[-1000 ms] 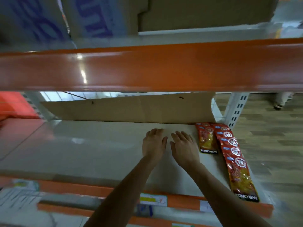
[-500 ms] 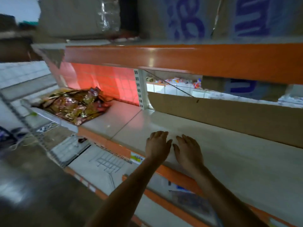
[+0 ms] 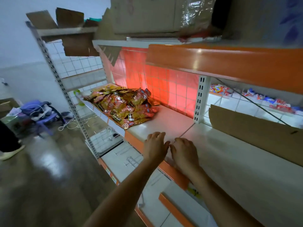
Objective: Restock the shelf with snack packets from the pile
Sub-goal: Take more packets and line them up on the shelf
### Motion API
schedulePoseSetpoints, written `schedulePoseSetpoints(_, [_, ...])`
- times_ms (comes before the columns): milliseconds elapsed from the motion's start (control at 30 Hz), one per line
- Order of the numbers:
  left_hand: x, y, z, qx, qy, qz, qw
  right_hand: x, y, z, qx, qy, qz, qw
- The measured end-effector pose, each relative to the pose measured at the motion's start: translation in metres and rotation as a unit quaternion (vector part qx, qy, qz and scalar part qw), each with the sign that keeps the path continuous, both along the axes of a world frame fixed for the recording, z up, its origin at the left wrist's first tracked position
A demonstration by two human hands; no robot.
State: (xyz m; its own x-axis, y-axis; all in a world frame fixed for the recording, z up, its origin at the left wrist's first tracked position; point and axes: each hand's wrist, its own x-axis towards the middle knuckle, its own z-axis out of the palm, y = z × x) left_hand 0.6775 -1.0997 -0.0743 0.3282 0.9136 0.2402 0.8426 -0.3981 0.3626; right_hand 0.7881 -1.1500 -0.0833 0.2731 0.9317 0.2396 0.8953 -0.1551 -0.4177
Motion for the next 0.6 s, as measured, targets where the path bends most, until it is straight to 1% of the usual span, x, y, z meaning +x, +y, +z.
schedulePoseSetpoints(133, [-0.024,0.052,0.007,0.005,0.015,0.027,1.000,-0.023,0.059,0.006,-0.020,0.043,0.017,0.999])
schedulePoseSetpoints(233, [-0.038,0.086,0.006,0.009,0.022,0.050,0.998,-0.037,0.094,0.006,-0.027,0.035,0.044,0.998])
schedulePoseSetpoints(333, [-0.050,0.116,0.002,0.004,0.017,0.048,0.999,-0.048,0.123,0.005,-0.027,0.023,0.040,0.999])
schedulePoseSetpoints(467, [-0.061,0.164,-0.001,0.006,0.003,0.022,1.000,-0.059,0.164,0.005,-0.030,0.016,0.003,0.999])
schedulePoseSetpoints(600, [-0.071,0.211,-0.006,-0.024,0.007,-0.025,0.999,-0.066,0.203,0.005,-0.058,0.063,-0.079,0.993])
